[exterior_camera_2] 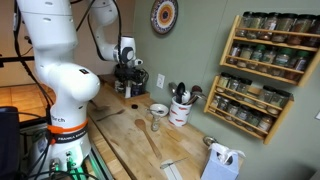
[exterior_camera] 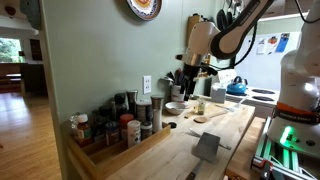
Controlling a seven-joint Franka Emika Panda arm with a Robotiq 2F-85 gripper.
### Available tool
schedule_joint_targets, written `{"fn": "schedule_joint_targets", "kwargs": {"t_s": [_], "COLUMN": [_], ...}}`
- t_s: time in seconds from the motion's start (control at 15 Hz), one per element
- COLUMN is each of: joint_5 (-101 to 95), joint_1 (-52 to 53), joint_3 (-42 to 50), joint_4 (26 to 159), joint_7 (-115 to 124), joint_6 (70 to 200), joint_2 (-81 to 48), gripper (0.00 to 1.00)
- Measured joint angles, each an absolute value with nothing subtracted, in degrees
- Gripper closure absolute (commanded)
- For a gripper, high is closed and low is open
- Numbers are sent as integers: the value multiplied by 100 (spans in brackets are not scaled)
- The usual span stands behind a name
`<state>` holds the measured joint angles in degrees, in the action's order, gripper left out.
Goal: Pick up the black spice bottle lid and put it on the clear spice bottle
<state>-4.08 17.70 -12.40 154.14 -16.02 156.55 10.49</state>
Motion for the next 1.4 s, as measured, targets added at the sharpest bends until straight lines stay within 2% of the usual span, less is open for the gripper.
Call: {"fn": "schedule_joint_targets", "kwargs": {"t_s": [0.67, 1.4], "joint_5": [-476, -1629], "joint_1": [1729, 1530], "joint_3": [-1251, -1121], "joint_4": [14705, 14050], "joint_7": [-2188, -1909], "joint_6": [15855, 16172], "joint_2": [-439, -1606], "gripper": [0, 0]}}
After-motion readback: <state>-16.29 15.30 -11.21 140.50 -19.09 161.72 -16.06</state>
